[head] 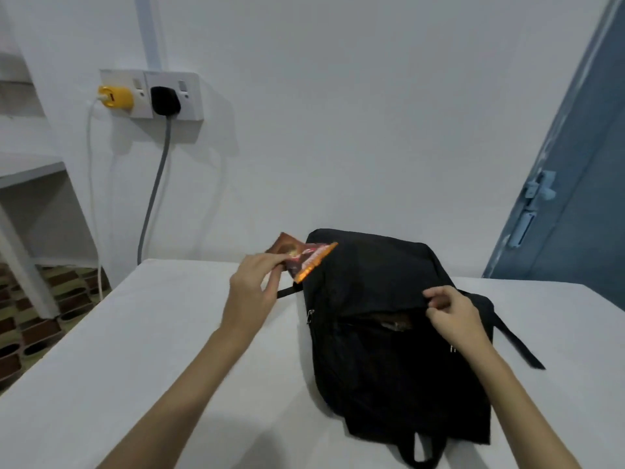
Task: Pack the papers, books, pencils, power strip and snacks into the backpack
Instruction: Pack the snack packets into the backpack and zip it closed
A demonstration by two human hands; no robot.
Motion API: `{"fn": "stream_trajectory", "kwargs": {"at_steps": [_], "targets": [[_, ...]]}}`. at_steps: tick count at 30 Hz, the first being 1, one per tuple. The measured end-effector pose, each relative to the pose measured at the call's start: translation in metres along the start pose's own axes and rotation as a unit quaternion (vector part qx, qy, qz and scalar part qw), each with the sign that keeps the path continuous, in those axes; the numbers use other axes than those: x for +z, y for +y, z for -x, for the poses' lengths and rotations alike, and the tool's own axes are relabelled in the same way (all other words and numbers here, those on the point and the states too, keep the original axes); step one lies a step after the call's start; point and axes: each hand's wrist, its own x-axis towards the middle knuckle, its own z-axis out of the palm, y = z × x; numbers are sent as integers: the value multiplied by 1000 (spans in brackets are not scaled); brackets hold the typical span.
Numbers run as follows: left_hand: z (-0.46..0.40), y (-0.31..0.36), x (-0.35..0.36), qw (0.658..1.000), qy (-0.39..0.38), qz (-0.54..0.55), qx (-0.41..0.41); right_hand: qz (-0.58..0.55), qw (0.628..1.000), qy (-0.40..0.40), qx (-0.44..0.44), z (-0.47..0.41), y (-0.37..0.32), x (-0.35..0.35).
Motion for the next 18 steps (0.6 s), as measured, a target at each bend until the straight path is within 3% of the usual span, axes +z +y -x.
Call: {"fn": "stream_trajectory", "kwargs": {"at_steps": [1,3,6,9,12,18], "targets": [[0,21,13,999,-11,26,42,-104,994,-22,41,4,-8,-2],[5,55,38,990,-52,77,102,-309,933,-140,122,12,-23,-7],[18,87,68,972,-125,114,165,-394,861,-279,157,19,-25,-21],[28,91,84,966,-172,111,158,-398,863,-271,153,13,0,-37],[29,78,90,970,-193,23,146,-377,874,-256,170,9,31,-60],[11,67,100,953,-222,-53,201,-250,855,-413,189,21,48,-59]]}}
